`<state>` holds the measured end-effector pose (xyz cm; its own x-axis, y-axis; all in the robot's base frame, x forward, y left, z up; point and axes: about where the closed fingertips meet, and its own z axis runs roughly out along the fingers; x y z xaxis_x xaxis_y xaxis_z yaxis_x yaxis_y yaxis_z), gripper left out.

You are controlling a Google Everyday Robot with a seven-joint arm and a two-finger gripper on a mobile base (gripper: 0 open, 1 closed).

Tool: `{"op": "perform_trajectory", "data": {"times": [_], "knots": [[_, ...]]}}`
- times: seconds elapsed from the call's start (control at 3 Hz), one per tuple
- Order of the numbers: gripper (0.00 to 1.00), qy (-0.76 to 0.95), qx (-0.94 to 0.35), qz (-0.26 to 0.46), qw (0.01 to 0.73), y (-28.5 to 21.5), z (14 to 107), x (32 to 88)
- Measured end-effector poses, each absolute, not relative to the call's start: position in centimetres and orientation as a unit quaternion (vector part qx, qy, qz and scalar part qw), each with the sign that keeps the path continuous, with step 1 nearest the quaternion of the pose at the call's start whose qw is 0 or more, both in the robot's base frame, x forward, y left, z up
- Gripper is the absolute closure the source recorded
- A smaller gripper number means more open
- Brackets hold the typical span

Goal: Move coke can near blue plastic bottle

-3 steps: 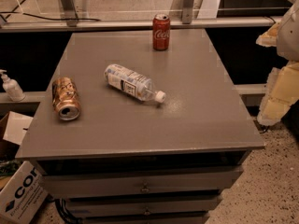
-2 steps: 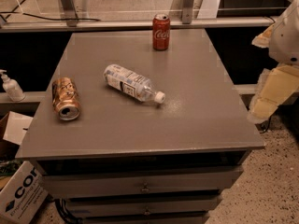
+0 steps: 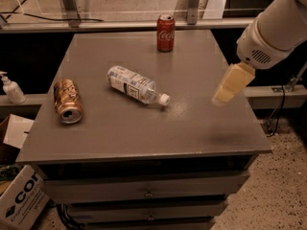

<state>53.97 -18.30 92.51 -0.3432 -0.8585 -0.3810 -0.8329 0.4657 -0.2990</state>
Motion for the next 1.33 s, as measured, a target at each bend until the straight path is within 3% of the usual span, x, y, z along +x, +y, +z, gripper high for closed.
{"op": "perform_trajectory", "data": {"times": [0.67,1.33], "knots": [[0.0,0.818,-0.517,-0.025,0.251,-18.1,92.6,53.8],[0.0,0.835,-0.429,0.012,0.345,-14.8,90.5,62.7]]}}
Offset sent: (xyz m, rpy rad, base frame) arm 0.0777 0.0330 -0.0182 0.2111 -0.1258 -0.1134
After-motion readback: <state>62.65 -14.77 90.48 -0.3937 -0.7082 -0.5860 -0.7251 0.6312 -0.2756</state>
